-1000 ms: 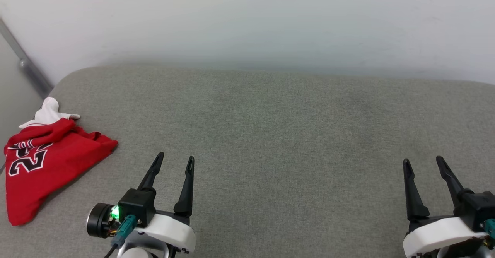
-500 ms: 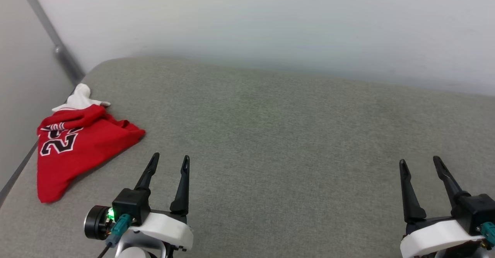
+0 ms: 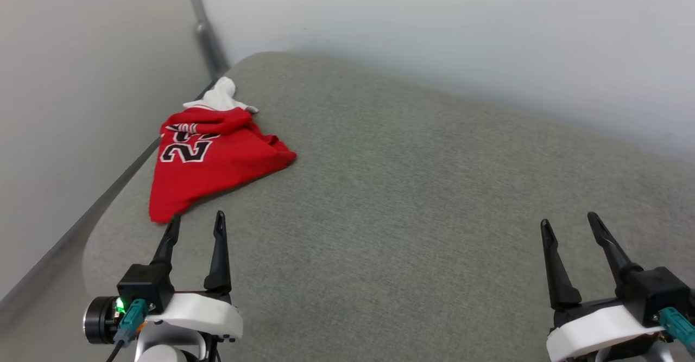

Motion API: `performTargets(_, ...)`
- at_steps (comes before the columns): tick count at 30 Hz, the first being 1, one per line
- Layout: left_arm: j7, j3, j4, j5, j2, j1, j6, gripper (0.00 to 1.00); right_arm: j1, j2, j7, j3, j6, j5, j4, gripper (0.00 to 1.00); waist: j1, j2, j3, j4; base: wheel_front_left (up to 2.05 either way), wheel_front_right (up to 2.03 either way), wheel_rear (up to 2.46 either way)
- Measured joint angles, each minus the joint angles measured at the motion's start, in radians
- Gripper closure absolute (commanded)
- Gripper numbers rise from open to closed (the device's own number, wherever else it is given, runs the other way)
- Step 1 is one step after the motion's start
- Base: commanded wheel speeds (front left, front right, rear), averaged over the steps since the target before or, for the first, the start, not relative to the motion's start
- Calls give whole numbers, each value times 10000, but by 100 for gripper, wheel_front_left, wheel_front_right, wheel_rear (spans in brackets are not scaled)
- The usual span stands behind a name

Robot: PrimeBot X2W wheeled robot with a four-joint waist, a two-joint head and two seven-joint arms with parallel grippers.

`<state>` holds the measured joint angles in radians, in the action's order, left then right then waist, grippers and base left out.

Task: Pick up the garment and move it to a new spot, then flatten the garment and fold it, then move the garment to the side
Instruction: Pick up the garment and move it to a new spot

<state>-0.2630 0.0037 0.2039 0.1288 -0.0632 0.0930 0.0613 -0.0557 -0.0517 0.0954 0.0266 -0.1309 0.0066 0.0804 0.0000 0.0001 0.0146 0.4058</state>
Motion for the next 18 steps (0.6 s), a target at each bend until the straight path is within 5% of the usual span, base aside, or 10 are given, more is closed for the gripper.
performTargets(8, 0, 391, -276, -4, 36, -12, -12, 0, 268, 2, -182, -328, 0, -84, 253, 0, 0, 0, 163, 1138, 0, 0, 0)
performTargets(18, 0, 548, -520, -2, 98, -1, -31, 0, 839, 8, -506, -619, 0, -349, 416, 0, 1, 0, 774, 1376, 0, 0, 0)
